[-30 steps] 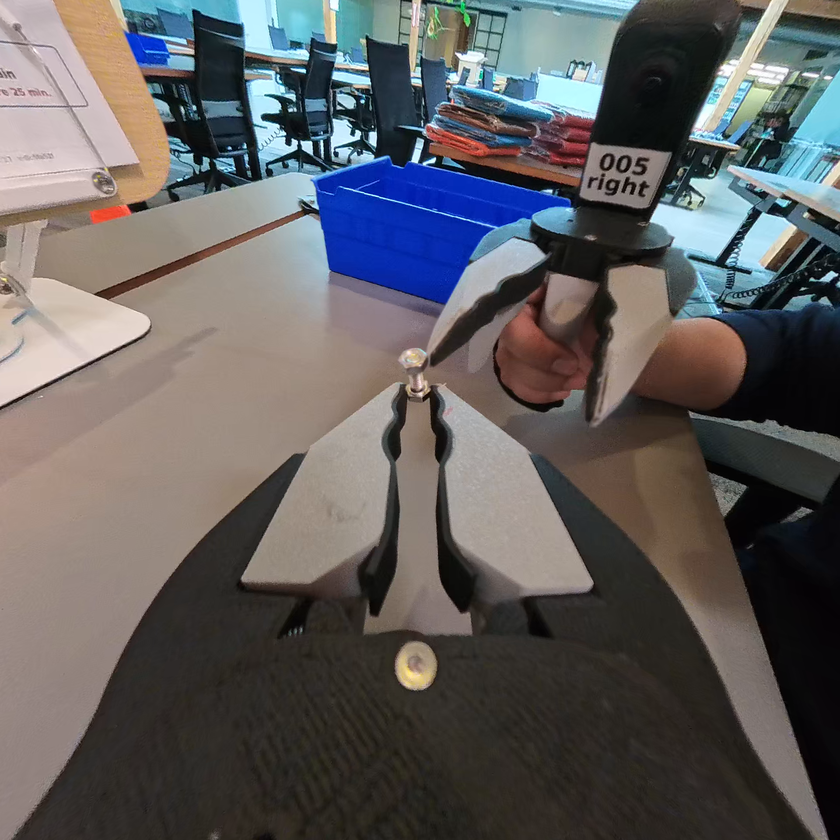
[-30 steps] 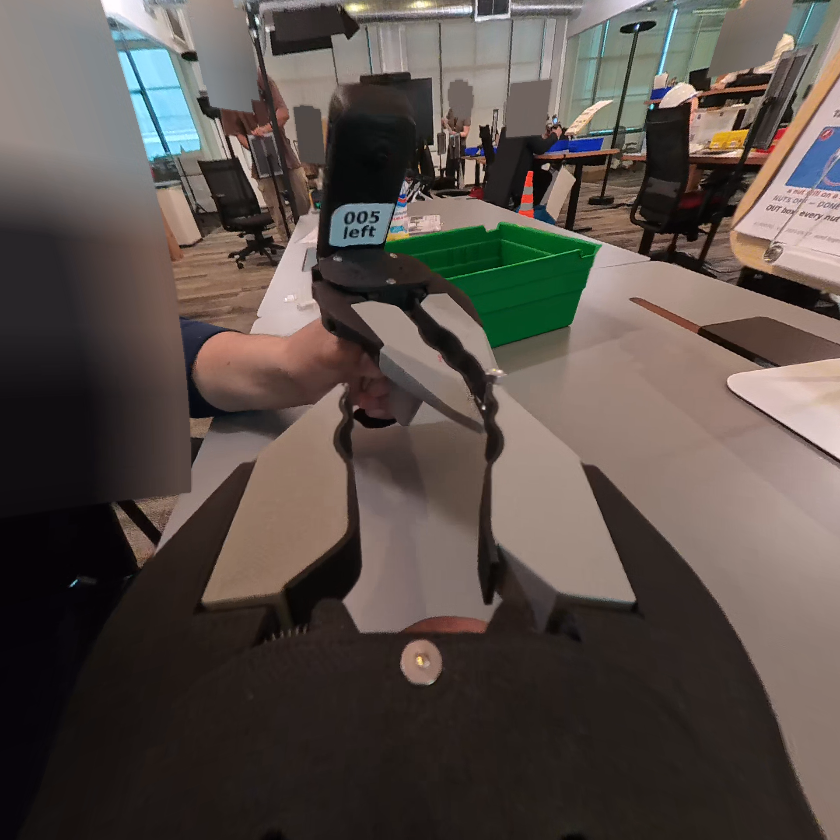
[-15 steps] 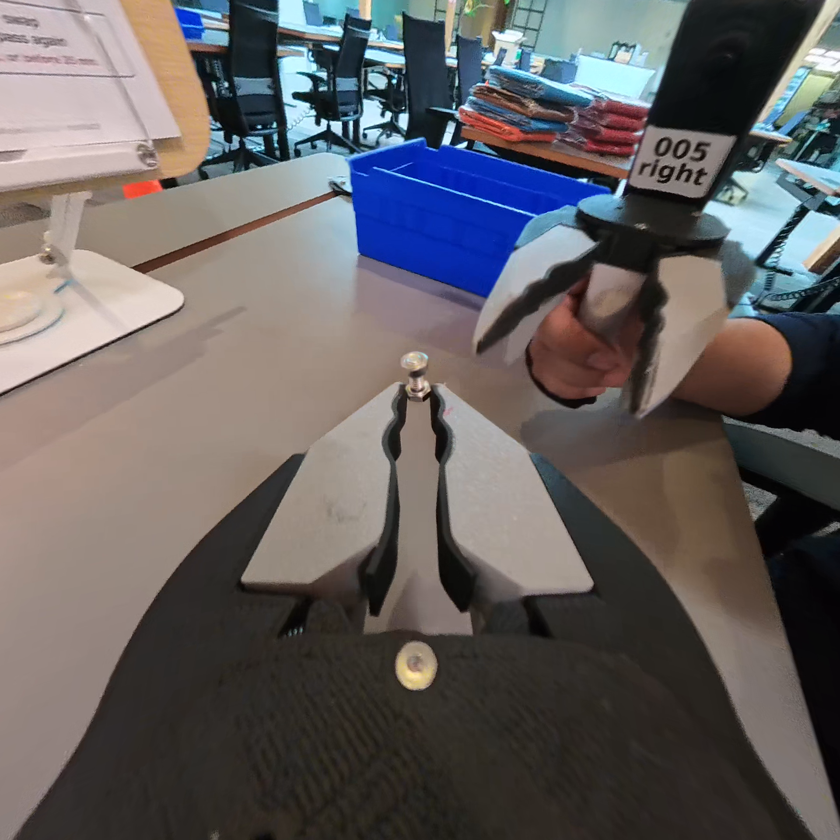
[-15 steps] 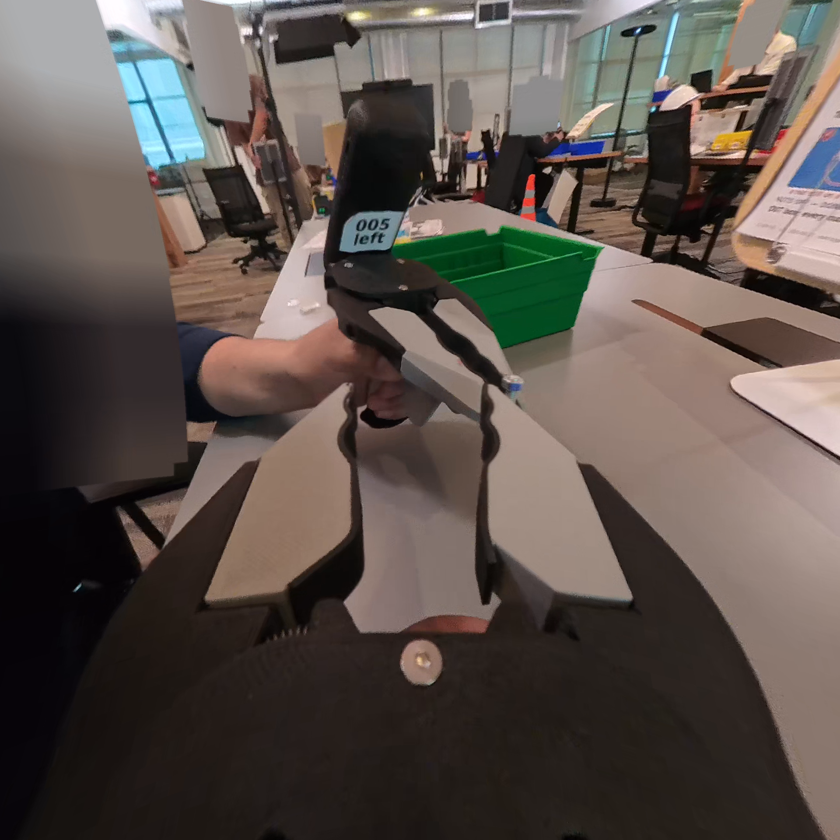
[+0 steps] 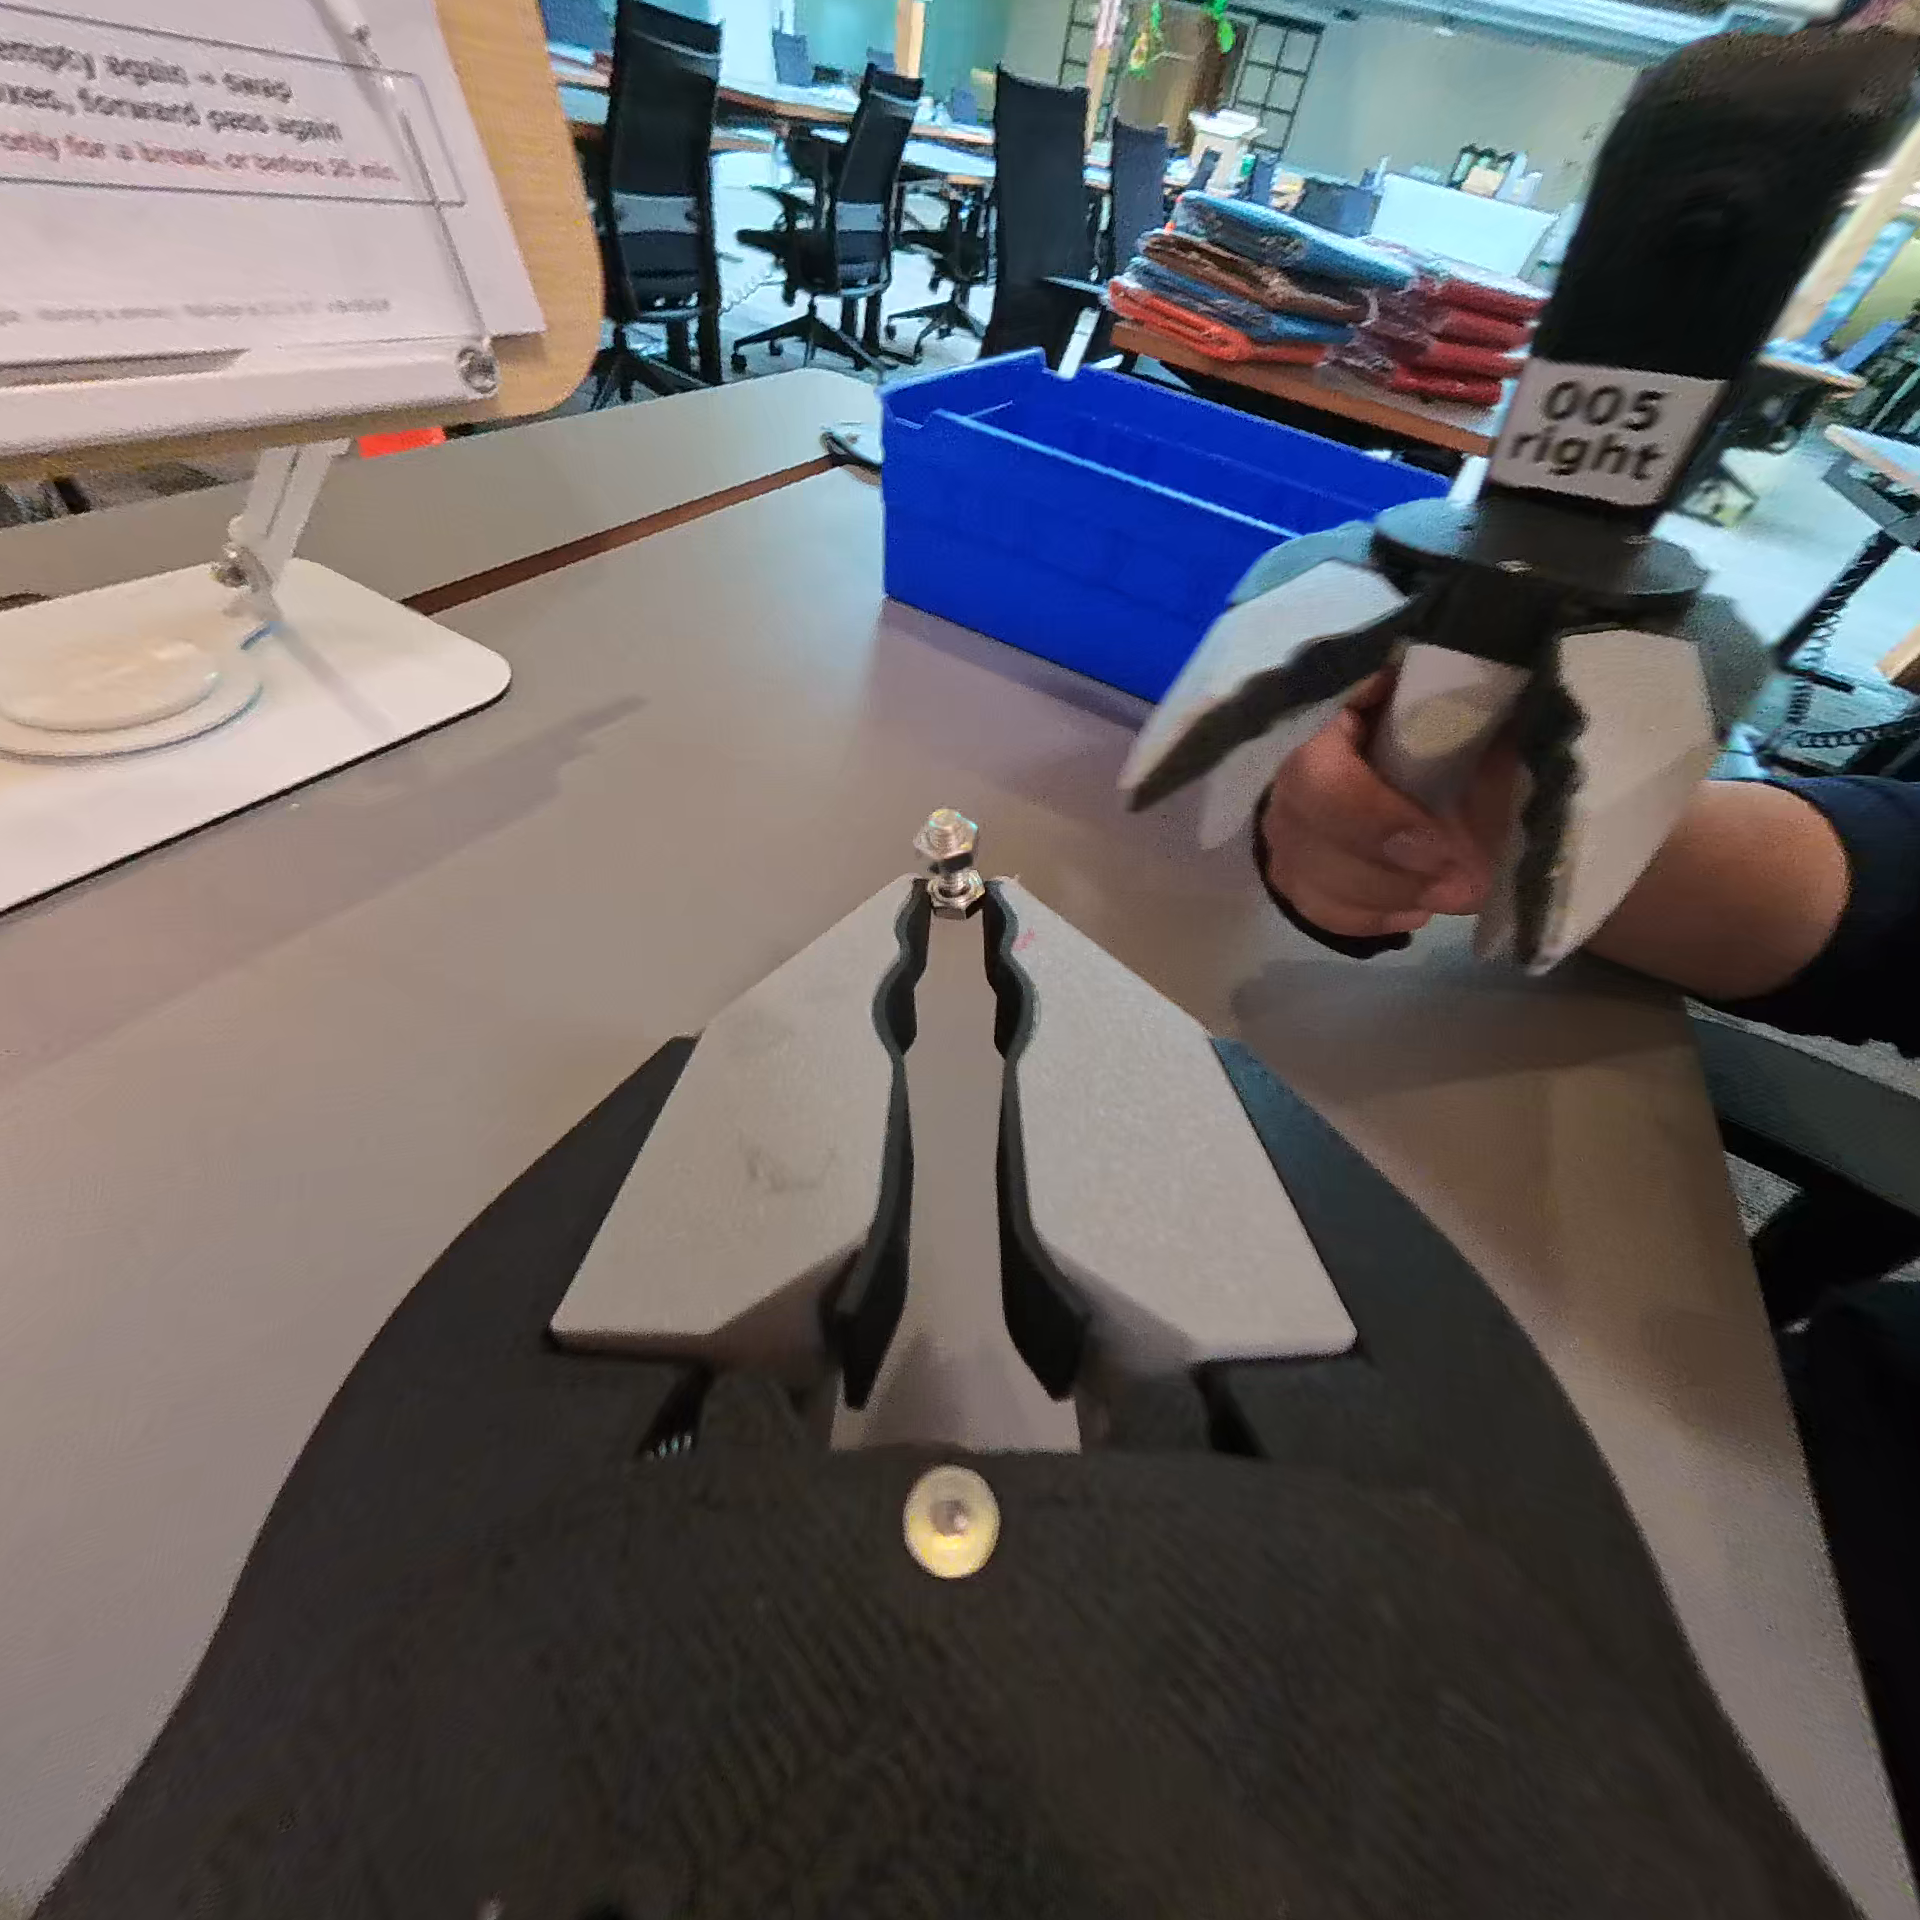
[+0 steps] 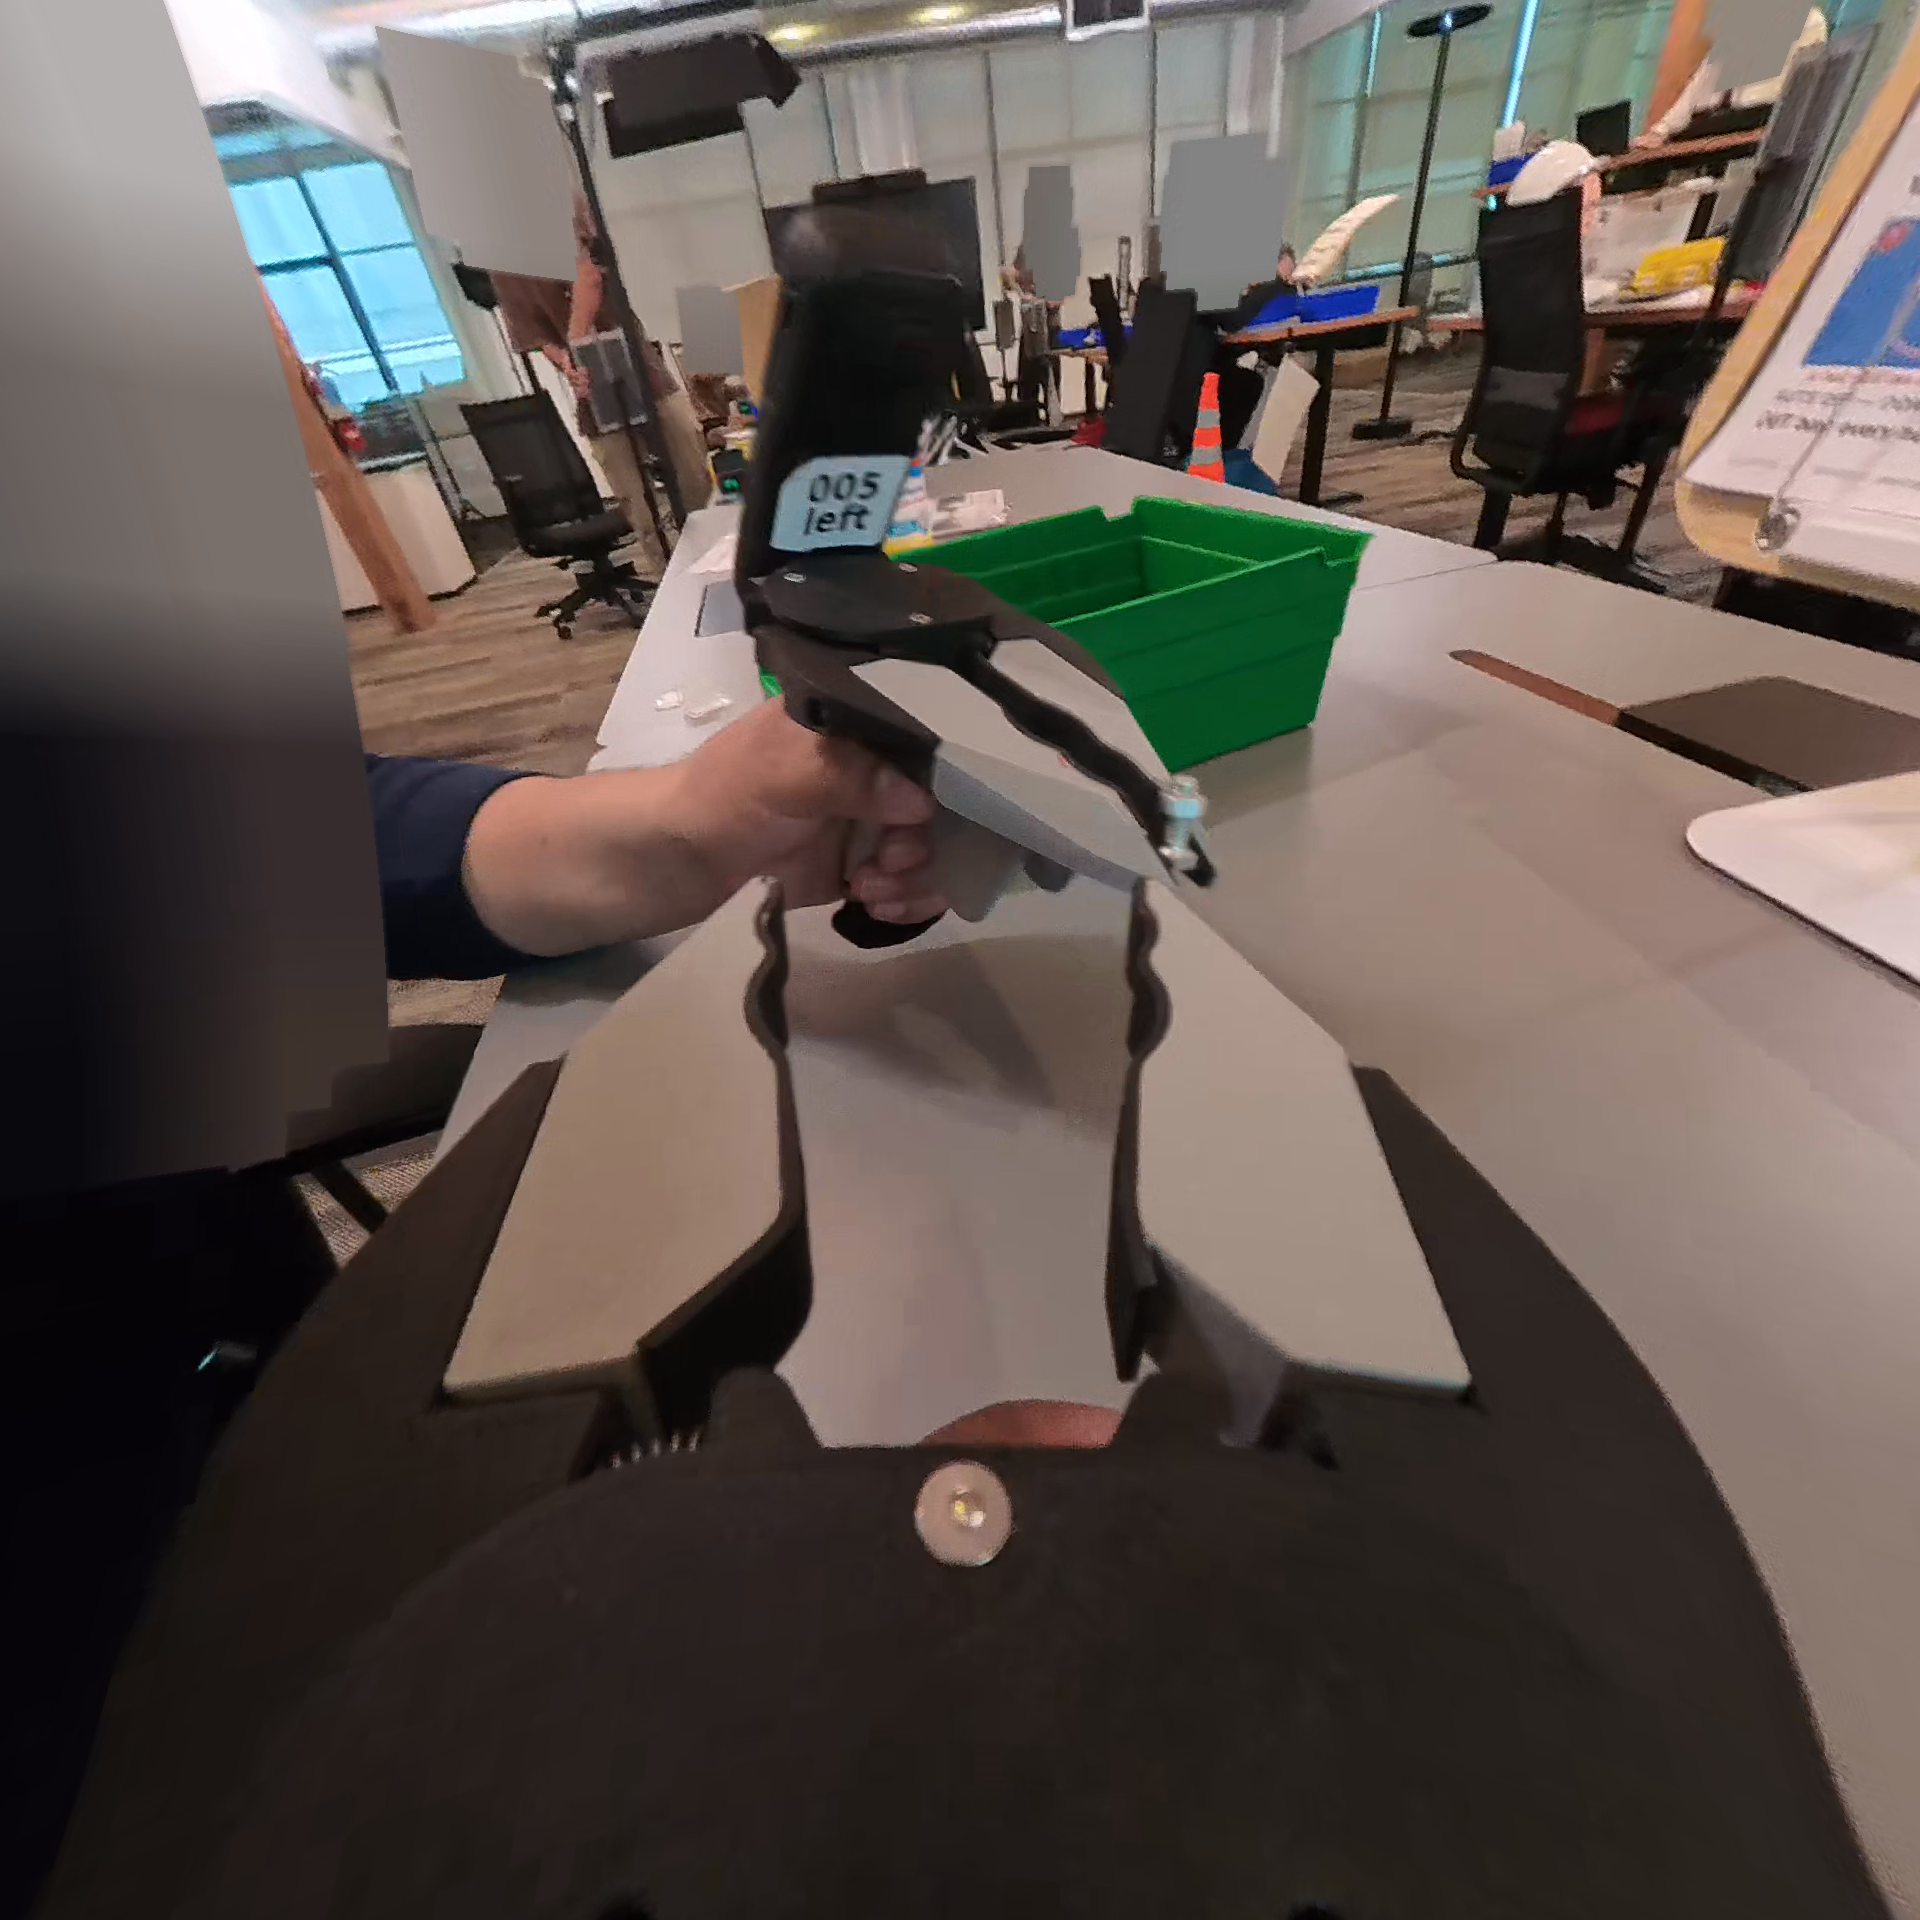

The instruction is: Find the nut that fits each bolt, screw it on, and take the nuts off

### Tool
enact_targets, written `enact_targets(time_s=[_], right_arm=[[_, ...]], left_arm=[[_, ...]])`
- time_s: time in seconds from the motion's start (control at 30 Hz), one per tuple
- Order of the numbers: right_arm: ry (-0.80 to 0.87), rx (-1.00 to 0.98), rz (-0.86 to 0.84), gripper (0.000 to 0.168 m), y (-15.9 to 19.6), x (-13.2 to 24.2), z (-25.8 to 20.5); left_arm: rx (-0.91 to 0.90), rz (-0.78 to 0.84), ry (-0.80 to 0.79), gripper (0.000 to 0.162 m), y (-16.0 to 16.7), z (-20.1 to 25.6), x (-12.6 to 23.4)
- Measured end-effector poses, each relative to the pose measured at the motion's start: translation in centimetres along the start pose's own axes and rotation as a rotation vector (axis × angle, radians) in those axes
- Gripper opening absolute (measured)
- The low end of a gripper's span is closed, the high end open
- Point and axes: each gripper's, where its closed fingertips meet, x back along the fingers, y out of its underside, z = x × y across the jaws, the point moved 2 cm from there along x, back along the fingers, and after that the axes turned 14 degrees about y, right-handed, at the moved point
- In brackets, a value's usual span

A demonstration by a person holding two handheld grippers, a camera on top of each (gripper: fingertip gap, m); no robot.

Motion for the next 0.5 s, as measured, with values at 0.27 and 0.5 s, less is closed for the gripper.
enact_targets(time_s=[0.27, 0.5], right_arm=[[-0.035, -0.019, -0.035, 0.074, 0.7, -0.5, -0.6], [0.006, -0.008, -0.009, 0.051, 0.1, 0.1, 0.4]], left_arm=[[-0.078, -0.059, 0.110, 0.008, 0.6, 3.4, -2.5], [-0.094, -0.040, 0.053, 0.008, 0.3, 1.4, -1.1]])
